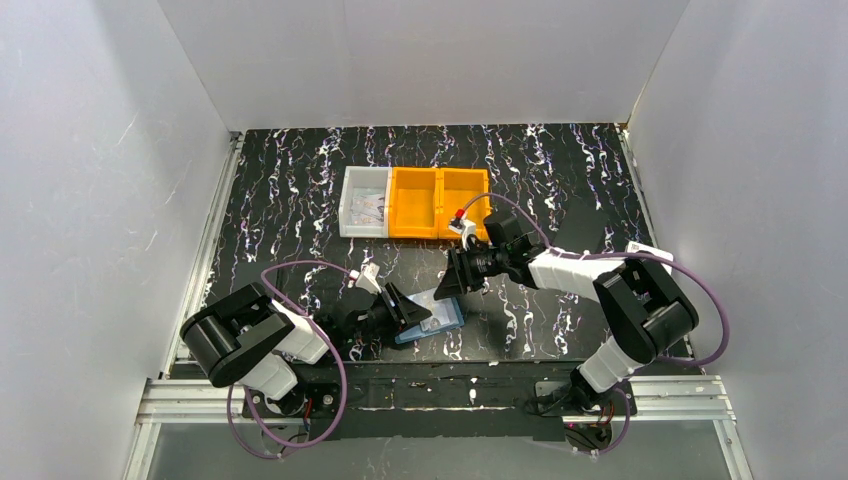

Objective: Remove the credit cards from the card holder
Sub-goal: Remove the credit card from the card holder.

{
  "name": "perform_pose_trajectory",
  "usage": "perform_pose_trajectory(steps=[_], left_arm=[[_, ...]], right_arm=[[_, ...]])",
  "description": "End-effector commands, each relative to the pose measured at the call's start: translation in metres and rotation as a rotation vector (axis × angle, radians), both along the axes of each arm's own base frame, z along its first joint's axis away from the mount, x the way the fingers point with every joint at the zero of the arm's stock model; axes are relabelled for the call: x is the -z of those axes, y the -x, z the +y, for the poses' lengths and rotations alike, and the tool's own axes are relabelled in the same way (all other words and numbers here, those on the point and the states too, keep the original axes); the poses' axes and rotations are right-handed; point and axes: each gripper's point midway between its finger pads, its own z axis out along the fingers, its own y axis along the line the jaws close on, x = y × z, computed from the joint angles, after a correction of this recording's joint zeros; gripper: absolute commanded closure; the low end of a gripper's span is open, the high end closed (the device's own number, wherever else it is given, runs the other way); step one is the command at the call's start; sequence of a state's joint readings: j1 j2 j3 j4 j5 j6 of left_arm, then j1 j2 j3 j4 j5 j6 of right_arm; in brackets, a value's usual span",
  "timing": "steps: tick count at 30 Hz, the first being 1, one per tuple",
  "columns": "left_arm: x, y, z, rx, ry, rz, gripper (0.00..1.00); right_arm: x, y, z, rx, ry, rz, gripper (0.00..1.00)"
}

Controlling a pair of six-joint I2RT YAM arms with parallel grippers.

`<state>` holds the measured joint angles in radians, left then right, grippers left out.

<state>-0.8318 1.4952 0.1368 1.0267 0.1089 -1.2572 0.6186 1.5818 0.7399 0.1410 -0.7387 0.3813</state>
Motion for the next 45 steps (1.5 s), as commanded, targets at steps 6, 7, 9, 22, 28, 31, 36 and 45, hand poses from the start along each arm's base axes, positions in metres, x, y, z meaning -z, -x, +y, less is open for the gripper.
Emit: perform_pose_trajectory(steps=[6, 7, 9, 22, 28, 31, 36, 45], left_arm=[[0.049, 0.018, 0.037, -0.033, -0.187, 0.098, 0.55], [0.05, 0.019, 0.038, -0.034, -0.188, 0.099, 0.55], [0.051, 0.019, 0.039, -0.035, -0.192, 0.101, 0.55], [0.053, 0.019, 0.038, -0.032, -0.199, 0.105, 0.55], [0.057, 0.021, 0.039, -0.027, -0.209, 0.113, 0.54], [0.058, 0.02, 0.039, -0.027, -0.212, 0.116, 0.54], [0.06, 0.021, 0.04, -0.027, -0.219, 0.123, 0.52], [0.065, 0.02, 0.041, -0.061, -0.223, 0.152, 0.57]], right_arm=[[0.011, 0.002, 0.006, -0.022, 0.013, 0.022, 0.5], [0.013, 0.001, 0.005, -0.017, 0.024, 0.021, 0.5], [0.016, -0.001, 0.004, -0.004, 0.041, 0.01, 0.5], [0.035, -0.002, -0.002, 0.017, 0.124, 0.016, 0.49], [0.034, 0.008, 0.004, 0.012, 0.077, 0.097, 0.45], [0.03, 0.011, 0.01, 0.005, 0.039, 0.145, 0.45], [0.023, 0.016, 0.017, -0.015, -0.013, 0.192, 0.44], [0.038, 0.016, 0.014, 0.001, 0.037, 0.194, 0.47]])
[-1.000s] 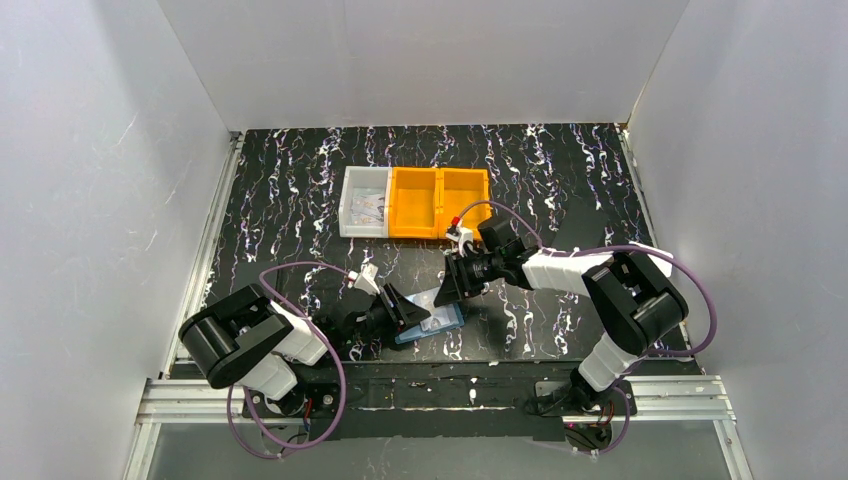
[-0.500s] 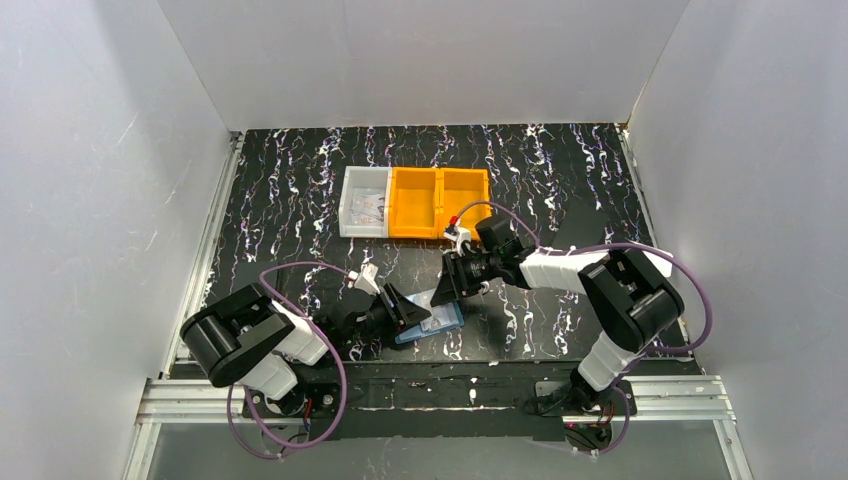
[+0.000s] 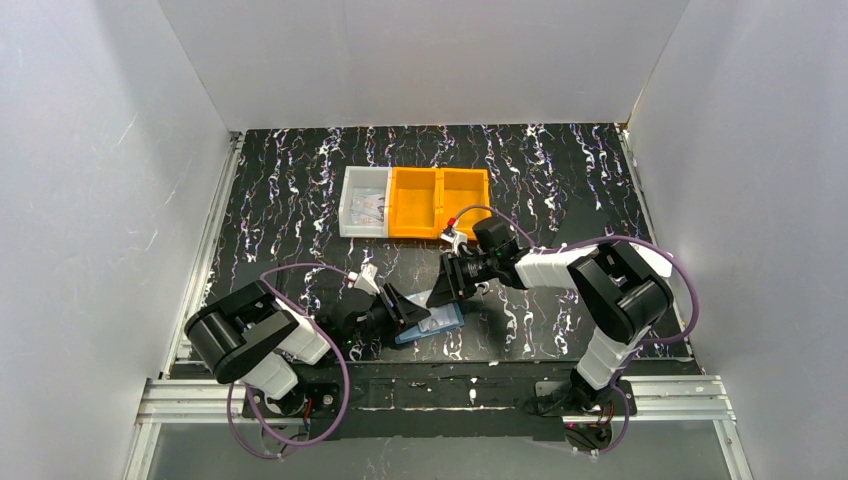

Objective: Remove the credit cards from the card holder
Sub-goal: Remove the credit card from the card holder.

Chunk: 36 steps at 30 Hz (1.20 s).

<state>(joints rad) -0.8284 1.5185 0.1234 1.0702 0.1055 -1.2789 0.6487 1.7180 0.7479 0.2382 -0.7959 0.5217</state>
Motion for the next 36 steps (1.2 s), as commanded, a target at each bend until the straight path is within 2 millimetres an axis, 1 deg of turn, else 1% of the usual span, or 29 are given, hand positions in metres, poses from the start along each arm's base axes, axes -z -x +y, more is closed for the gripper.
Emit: perform_pose_trajectory(steps=[1, 6, 8, 10, 12, 13, 17, 24, 26, 28, 31, 34, 36], left_arm=[[0.064, 0.02, 0.04, -0.045, -0.237, 0.149, 0.58], [0.066, 0.019, 0.039, -0.054, -0.237, 0.162, 0.67], [0.067, 0.018, 0.039, -0.058, -0.24, 0.167, 0.72], [0.069, 0.018, 0.039, -0.058, -0.243, 0.169, 0.83], [0.07, 0.019, 0.039, -0.056, -0.243, 0.171, 0.96], [0.07, 0.018, 0.039, -0.056, -0.242, 0.172, 1.0], [0.072, 0.02, 0.041, -0.058, -0.238, 0.174, 1.0], [0.079, 0.033, 0.061, -0.075, -0.242, 0.189, 1.0], [0.076, 0.032, 0.06, -0.075, -0.231, 0.182, 1.0], [0.079, 0.038, 0.066, -0.074, -0.236, 0.191, 1.0], [0.079, 0.04, 0.069, -0.073, -0.234, 0.194, 1.0], [0.077, 0.043, 0.073, -0.074, -0.228, 0.19, 1.0], [0.072, 0.045, 0.075, -0.076, -0.212, 0.175, 1.0]], right_arm=[[0.017, 0.005, -0.002, 0.0, 0.045, 0.029, 0.49], [0.023, 0.005, -0.003, 0.004, 0.062, 0.042, 0.53], [0.026, 0.006, -0.004, 0.004, 0.073, 0.04, 0.54], [0.028, 0.005, -0.005, 0.008, 0.085, 0.037, 0.55], [0.031, 0.004, -0.007, 0.011, 0.103, 0.03, 0.55], [0.033, 0.004, -0.008, 0.011, 0.113, 0.027, 0.55], [0.035, 0.001, -0.011, 0.017, 0.132, 0.005, 0.55], [0.038, -0.005, -0.02, 0.042, 0.162, -0.025, 0.51], [0.04, -0.006, -0.022, 0.045, 0.171, -0.027, 0.5], [0.043, -0.007, -0.024, 0.047, 0.185, -0.037, 0.49], [0.049, -0.009, -0.028, 0.047, 0.217, -0.05, 0.49], [0.051, -0.011, -0.031, 0.048, 0.238, -0.065, 0.49], [0.05, -0.011, -0.031, 0.045, 0.238, -0.074, 0.49]])
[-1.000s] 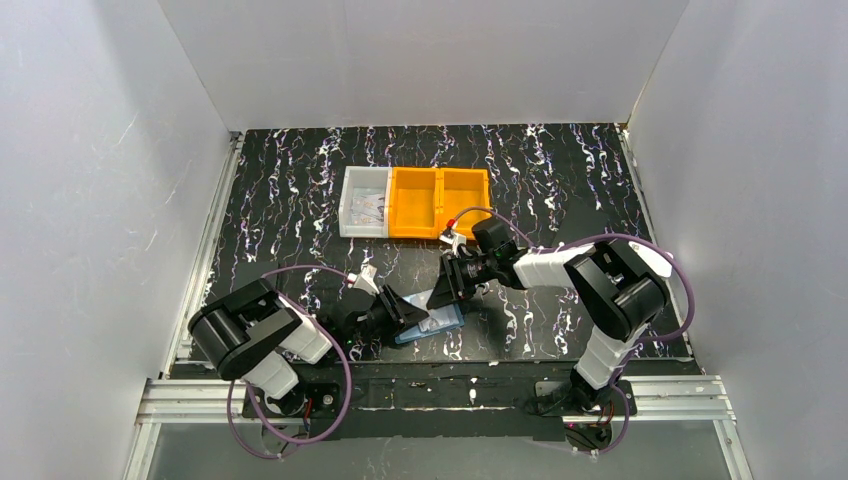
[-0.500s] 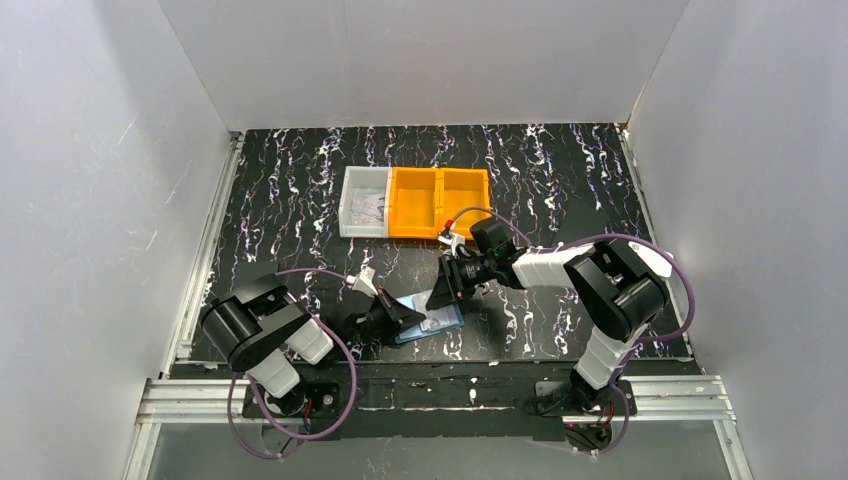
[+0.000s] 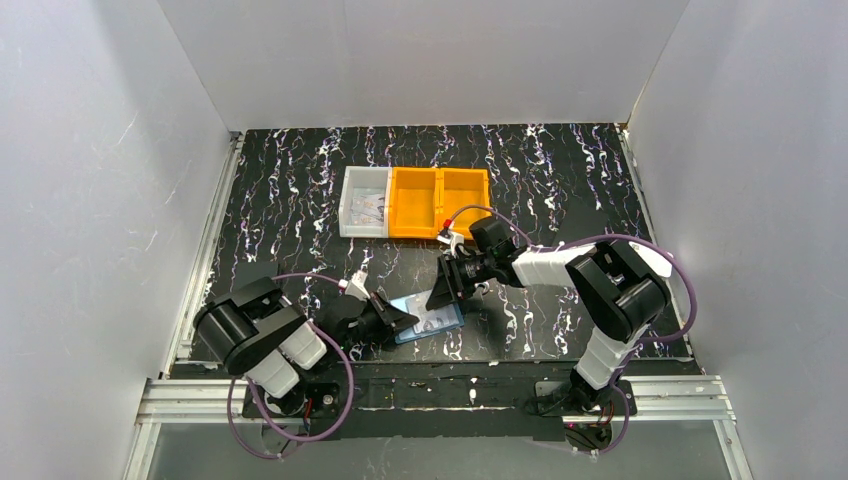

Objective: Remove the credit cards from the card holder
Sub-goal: Remove the credit card from the card holder.

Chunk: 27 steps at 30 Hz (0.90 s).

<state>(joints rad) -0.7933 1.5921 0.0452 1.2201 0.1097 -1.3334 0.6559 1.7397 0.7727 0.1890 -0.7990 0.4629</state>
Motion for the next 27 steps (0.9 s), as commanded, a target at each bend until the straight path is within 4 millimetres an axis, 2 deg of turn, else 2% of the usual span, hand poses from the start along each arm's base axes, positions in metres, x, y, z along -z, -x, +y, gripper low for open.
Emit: perform_pose_trajectory(steps=[1, 11, 15, 16, 20, 22, 25, 27], left_arm=[[0.058, 0.042, 0.059, -0.016, -0.226, 0.129, 1.0], [0.035, 0.043, 0.064, -0.001, -0.216, 0.049, 1.0], [0.017, 0.038, 0.073, -0.019, -0.271, 0.009, 1.0], [0.015, 0.036, 0.081, -0.043, -0.305, -0.004, 1.0], [-0.028, 0.027, 0.092, -0.065, -0.315, -0.143, 1.0], [-0.053, 0.023, 0.082, -0.041, -0.24, -0.243, 1.0], [-0.094, 0.021, 0.056, 0.03, -0.073, -0.405, 1.0], [-0.116, 0.017, 0.046, 0.058, -0.029, -0.494, 1.0]], right_arm=[[0.043, -0.013, -0.031, 0.079, 0.213, -0.07, 0.48], [0.022, -0.011, -0.026, 0.041, 0.142, -0.129, 0.46], [0.006, -0.007, -0.023, -0.003, 0.08, -0.167, 0.43], [0.001, -0.006, -0.021, -0.024, 0.058, -0.179, 0.42], [-0.033, 0.007, -0.013, -0.171, -0.097, -0.269, 0.34], [-0.058, 0.014, -0.011, -0.241, -0.181, -0.312, 0.28], [-0.089, 0.022, -0.01, -0.309, -0.272, -0.388, 0.18], [-0.106, 0.029, -0.012, -0.332, -0.32, -0.417, 0.14]])
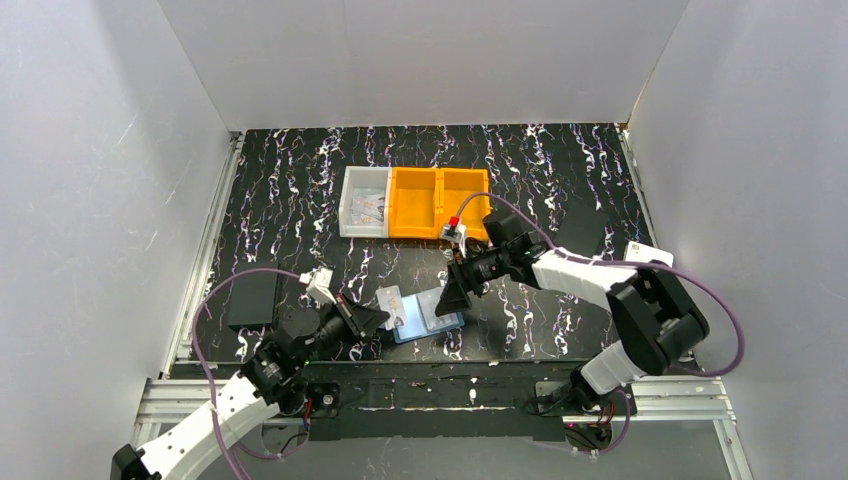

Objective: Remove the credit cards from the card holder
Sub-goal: Remove the credit card from the card holder, then place the credit card in the storage box.

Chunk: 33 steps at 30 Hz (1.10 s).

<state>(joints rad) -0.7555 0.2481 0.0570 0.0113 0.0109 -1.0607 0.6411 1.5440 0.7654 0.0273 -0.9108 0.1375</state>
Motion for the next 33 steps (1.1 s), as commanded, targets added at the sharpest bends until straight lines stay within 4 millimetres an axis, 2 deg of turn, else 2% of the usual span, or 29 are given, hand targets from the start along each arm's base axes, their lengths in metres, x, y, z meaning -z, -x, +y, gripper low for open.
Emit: perform_pose_trajectory(steps=[1, 5, 9, 14, 19, 23, 26, 29, 33], left_arm=[[-0.05, -0.004, -0.021, 0.115, 0.061, -0.217, 1.0], [-0.096, -0.015, -0.036, 0.139, 0.118, -0.336, 1.0], [-0.128, -0.024, -0.051, 0.162, 0.155, -0.39, 1.0], [-0.148, -0.032, -0.062, 0.163, 0.2, -0.432, 1.0], [-0.156, -0.034, -0.072, 0.179, 0.221, -0.451, 1.0], [-0.161, -0.034, -0.082, 0.188, 0.232, -0.462, 1.0], [-0.163, -0.033, -0.09, 0.199, 0.235, -0.468, 1.0], [-0.163, -0.035, -0.094, 0.197, 0.237, -0.469, 1.0], [-0.16, -0.037, -0.096, 0.189, 0.237, -0.463, 1.0]], right_arm=[[-0.068, 0.014, 0.002, -0.152, -0.208, -0.159, 0.11], [-0.093, 0.016, -0.005, -0.143, -0.257, -0.2, 0.05], [-0.108, -0.006, -0.019, -0.042, -0.271, -0.197, 0.04], [-0.113, -0.021, -0.028, 0.019, -0.287, -0.18, 0.04], [-0.129, -0.021, -0.024, 0.003, -0.327, -0.16, 0.05], [-0.135, -0.023, -0.018, -0.004, -0.334, -0.139, 0.07], [-0.138, -0.02, -0.012, -0.02, -0.338, -0.123, 0.15], [-0.141, -0.019, -0.009, -0.026, -0.347, -0.102, 0.27], [-0.147, -0.016, -0.009, -0.034, -0.371, -0.092, 0.6]])
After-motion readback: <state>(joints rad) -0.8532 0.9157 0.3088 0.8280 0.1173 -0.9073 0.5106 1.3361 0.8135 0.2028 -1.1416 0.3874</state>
